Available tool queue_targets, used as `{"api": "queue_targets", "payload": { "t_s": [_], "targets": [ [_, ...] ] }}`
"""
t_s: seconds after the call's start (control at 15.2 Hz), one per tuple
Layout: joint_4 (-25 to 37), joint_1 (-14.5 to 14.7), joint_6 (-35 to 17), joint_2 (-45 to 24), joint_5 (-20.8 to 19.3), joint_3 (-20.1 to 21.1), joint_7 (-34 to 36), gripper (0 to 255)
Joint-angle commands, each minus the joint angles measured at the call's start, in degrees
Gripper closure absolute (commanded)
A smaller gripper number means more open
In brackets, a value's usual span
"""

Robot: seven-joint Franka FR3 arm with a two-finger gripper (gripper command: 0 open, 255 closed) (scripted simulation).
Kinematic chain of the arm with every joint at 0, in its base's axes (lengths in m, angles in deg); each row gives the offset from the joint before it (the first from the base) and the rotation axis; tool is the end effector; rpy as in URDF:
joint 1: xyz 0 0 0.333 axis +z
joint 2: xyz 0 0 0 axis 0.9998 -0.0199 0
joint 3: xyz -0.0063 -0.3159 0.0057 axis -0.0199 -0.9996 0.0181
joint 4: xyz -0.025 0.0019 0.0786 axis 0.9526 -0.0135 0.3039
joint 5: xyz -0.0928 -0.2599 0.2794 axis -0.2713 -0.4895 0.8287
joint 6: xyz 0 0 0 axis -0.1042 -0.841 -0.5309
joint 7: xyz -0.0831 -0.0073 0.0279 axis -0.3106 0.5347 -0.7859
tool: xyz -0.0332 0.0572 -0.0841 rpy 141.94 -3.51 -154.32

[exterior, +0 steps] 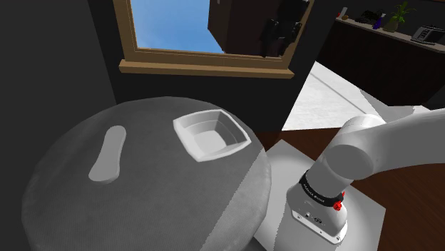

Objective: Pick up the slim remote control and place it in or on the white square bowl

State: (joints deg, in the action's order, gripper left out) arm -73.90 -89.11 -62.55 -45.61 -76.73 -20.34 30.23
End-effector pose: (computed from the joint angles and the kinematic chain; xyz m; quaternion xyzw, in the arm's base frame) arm 0.3261 -0.0231 0.6062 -0.9963 0.0635 -0.0578 0.0071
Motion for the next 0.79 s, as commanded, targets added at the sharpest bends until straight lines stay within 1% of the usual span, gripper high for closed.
{"api": "queue_targets", "payload": {
  "t_s": [0.0, 0.4, 0.73],
  "targets": [
    [0.00, 0.00, 0.00, 0.00, 0.00, 0.00, 0.00, 0],
    [-2.78, 1.82, -4.65, -2.71, 4.10, 7.30, 9.68, 0],
    [-2.96, 3.18, -8.95, -7.27, 7.05, 13.40, 17.65, 0]
  ]
}}
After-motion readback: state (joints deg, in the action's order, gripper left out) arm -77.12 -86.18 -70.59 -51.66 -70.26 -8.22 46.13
